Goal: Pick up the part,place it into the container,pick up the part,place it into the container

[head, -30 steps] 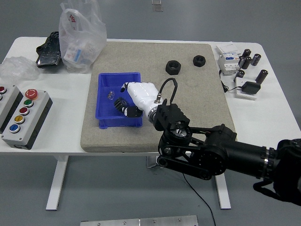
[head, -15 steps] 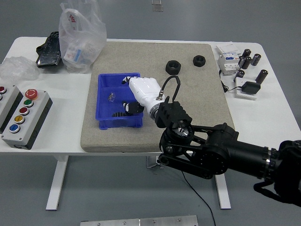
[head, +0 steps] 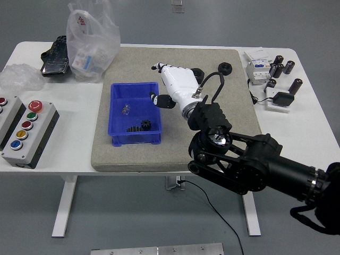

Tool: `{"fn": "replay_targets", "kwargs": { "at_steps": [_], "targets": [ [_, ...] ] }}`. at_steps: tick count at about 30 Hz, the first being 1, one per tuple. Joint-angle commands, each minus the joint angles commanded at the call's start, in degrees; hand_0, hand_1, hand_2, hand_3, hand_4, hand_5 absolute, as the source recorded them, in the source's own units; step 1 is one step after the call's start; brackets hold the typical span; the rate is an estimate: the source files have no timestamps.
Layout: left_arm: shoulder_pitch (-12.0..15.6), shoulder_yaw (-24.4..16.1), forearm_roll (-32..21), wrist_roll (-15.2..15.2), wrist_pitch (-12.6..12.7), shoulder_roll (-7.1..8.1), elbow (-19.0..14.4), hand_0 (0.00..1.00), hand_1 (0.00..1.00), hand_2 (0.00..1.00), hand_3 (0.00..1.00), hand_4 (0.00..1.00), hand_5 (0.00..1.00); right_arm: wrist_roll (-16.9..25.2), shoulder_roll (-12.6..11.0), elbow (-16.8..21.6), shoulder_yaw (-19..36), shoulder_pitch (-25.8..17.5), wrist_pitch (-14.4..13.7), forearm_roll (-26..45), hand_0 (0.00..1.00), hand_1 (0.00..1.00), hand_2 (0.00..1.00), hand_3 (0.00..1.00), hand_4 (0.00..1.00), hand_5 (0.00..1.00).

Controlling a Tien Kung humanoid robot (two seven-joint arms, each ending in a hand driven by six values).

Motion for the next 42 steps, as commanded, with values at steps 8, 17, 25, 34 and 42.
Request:
{"fn": "replay_targets", "kwargs": {
  "at_steps": [8, 17, 25, 34, 42],
  "targets": [
    [0.0, 0.0, 0.2, -0.3, 0.0, -0.04, 0.0, 0.741, 0.648, 0.591, 0.736, 0.745, 0.607, 0.0, -1.9, 1.2, 5.2, -2.8, -2.8, -2.9, 0.424, 0.657, 0.748, 0.816, 0.737, 0.263],
    [-0.5, -0.2, 0.6, -0.6, 0.1, -0.09, 0.0, 0.741, 0.648, 0.593, 0.736, 0.745, 0.608, 0.0, -6.3, 3.0, 12.7, -6.1, -3.5, -8.8, 0.421, 0.648, 0.734, 0.803, 0.733, 0.267],
    [-0.9, -0.3, 1.1, -0.9, 0.1, 0.36, 0.0, 0.741, 0.647, 0.595, 0.736, 0.745, 0.608, 0.0, -9.5, 5.0, 19.7, -10.6, -5.5, -10.8, 0.417, 0.645, 0.734, 0.795, 0.722, 0.254],
    [-0.5, -0.7, 1.8, -0.8, -0.2, 1.14, 0.0, 0.741, 0.647, 0.599, 0.736, 0.745, 0.607, 0.0, -11.7, 6.0, 25.0, -15.8, -8.1, -11.0, 0.416, 0.643, 0.727, 0.796, 0.719, 0.258],
    [-0.1, -1.0, 2.3, -0.9, -0.5, 1.57, 0.0, 0.740, 0.647, 0.600, 0.737, 0.745, 0.608, 0.0, -12.0, 7.2, 28.9, -19.9, -9.9, -11.0, 0.414, 0.643, 0.725, 0.790, 0.718, 0.261]
  ]
}}
